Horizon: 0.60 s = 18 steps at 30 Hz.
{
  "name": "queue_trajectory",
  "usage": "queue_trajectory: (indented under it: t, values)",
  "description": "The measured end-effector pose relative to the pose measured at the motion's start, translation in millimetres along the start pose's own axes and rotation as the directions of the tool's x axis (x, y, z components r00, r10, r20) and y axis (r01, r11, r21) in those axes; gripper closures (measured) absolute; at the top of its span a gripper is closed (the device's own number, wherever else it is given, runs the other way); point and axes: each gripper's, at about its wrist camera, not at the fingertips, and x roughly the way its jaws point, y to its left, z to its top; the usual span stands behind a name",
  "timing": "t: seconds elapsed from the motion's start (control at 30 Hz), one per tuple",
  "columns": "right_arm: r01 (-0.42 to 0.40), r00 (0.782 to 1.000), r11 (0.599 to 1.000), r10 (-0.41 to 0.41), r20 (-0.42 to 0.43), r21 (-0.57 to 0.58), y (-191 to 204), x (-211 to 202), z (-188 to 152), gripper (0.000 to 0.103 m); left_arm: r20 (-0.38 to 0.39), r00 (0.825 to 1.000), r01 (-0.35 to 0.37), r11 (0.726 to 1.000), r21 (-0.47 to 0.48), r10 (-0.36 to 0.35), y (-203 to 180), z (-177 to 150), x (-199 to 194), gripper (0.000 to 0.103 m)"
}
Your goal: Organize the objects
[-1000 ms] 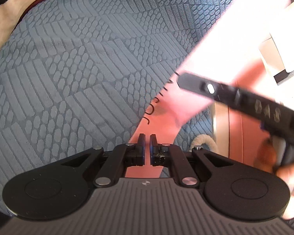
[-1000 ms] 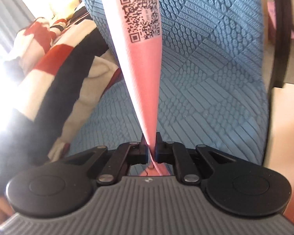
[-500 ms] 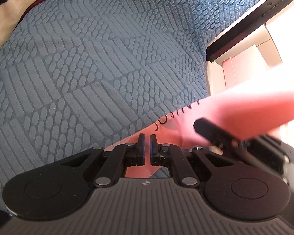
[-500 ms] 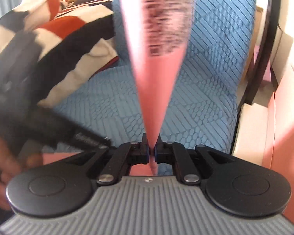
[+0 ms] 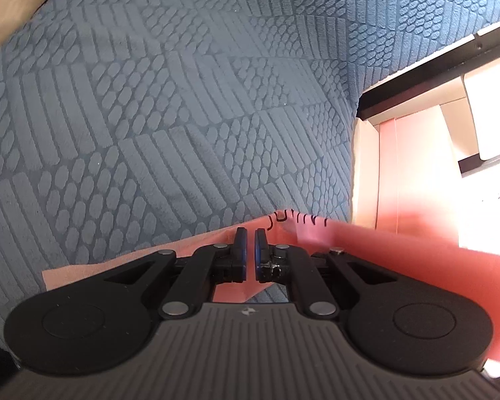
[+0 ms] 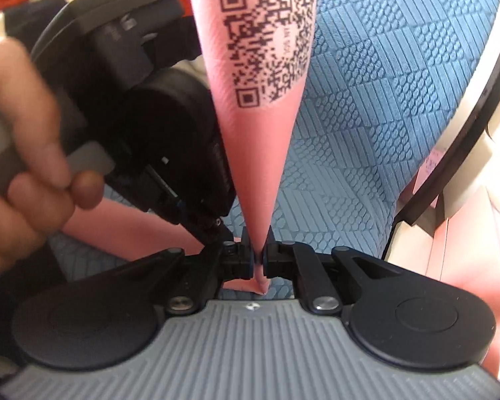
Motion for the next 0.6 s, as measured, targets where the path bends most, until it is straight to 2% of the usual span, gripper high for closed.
queue_trajectory:
  t: [0.2, 0.27, 0.37, 0.47, 0.6]
  values:
    - [0.030, 1.000, 0.993, -0.029, 0.012, -0.110, 13, 2, -4, 0.095, -0.015, 1.000, 0.018, 0.999, -0.047, -0.019, 6, 4, 2, 0.096]
    - [0.038, 0.999, 0.990, -0.036, 0.013, -0.139, 18, 3, -6, 0.095, -0.027, 1.000, -0.003, 0.999, -0.043, 0.002, 6, 8, -2, 0.096]
    - [0.030, 1.000, 0.987, -0.030, 0.000, -0.159, 23, 7, -7, 0.095, 0.017, 0.999, -0.038, 0.998, -0.043, 0.039, 10, 14, -21, 0.096]
    - [0.036, 0.999, 0.979, -0.039, -0.010, -0.199, 31, 14, -9, 0.094, 0.110, 0.989, -0.100, 0.995, 0.019, 0.098, 5, 19, -53, 0.096]
    - [0.044, 0.998, 0.968, -0.052, -0.028, -0.246, 41, 22, -11, 0.093, 0.203, 0.977, -0.074, 0.996, 0.054, 0.062, 4, 17, -96, 0.096]
